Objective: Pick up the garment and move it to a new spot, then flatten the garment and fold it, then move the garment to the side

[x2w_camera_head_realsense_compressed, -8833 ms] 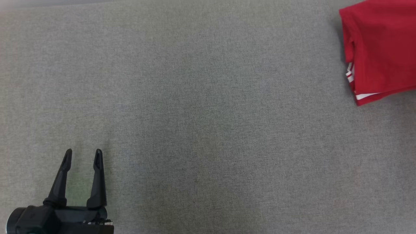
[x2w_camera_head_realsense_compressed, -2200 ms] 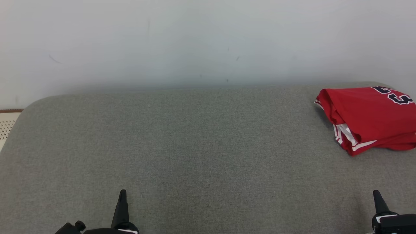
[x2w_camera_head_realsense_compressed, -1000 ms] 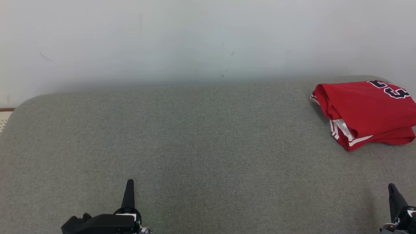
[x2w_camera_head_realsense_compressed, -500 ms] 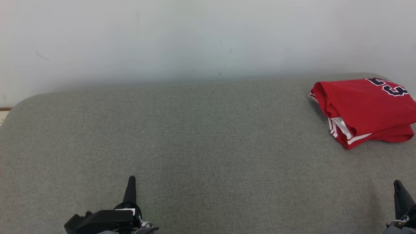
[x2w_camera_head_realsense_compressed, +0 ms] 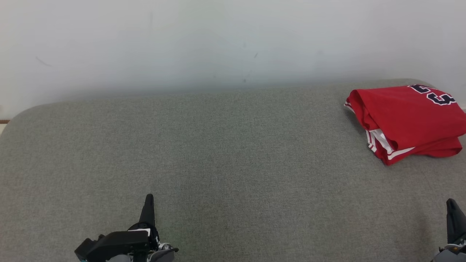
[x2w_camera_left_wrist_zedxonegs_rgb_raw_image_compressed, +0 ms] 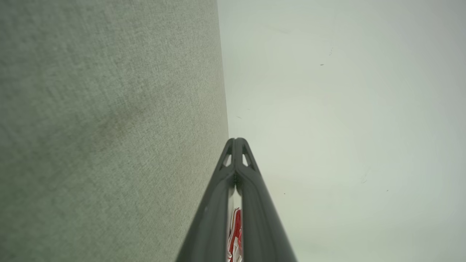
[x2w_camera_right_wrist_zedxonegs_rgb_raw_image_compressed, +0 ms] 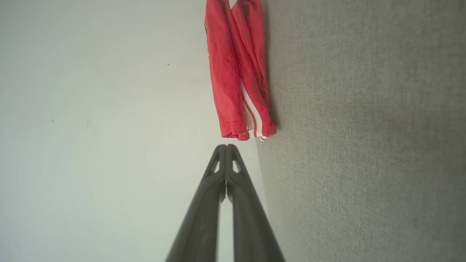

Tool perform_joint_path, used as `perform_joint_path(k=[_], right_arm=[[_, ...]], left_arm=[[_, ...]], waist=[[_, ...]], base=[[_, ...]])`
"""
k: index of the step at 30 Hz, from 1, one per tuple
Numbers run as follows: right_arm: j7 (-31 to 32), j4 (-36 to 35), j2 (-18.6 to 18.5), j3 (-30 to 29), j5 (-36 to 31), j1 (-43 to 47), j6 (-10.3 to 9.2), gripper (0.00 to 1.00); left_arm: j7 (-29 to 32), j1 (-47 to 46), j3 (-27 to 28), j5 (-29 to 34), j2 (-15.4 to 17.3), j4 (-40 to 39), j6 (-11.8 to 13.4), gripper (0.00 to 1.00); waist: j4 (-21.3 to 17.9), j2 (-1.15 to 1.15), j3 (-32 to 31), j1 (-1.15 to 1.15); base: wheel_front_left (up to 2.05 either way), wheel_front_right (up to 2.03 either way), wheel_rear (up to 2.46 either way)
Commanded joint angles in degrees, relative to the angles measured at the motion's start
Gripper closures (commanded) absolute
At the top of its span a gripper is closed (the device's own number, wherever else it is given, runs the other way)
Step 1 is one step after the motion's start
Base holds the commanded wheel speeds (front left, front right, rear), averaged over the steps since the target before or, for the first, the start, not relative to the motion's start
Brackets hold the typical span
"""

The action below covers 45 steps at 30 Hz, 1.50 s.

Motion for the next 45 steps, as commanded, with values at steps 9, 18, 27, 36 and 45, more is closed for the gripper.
perform_joint_path(k=[9, 18, 27, 36, 45], right_arm=[[0.02, 0.09, -0.24, -0.04, 0.35, -0.35, 0.02, 1.00], [-0.01, 0.09, -0.26, -0.01, 0.37, -0.33, 0.02, 1.00], [-0.03, 0.09, -0.27, 0.02, 0.39, -0.32, 0.02, 1.00], [-0.05, 0.09, -0.29, 0.05, 0.42, -0.32, 0.02, 1.00], [-0.06, 0.09, -0.29, 0.06, 0.43, -0.31, 0.02, 1.00]], left_arm=[[0.17, -0.47, -0.04, -0.27, 0.07, 0.28, -0.18, 1.00], [0.17, -0.47, -0.04, -0.27, 0.07, 0.28, -0.18, 1.00], [0.16, -0.46, -0.04, -0.28, 0.07, 0.27, -0.18, 1.00], [0.16, -0.46, -0.05, -0.28, 0.07, 0.27, -0.18, 1.00], [0.16, -0.46, -0.05, -0.28, 0.07, 0.26, -0.18, 1.00]], waist=[[0.00, 0.00, 0.00, 0.00], [0.00, 0.00, 0.00, 0.00], [0.00, 0.00, 0.00, 0.00], [0.00, 0.00, 0.00, 0.00], [0.00, 0.00, 0.00, 0.00]], base=[[0.00, 0.00, 0.00], [0.00, 0.00, 0.00], [0.00, 0.00, 0.00], [0.00, 0.00, 0.00], [0.00, 0.00, 0.00]])
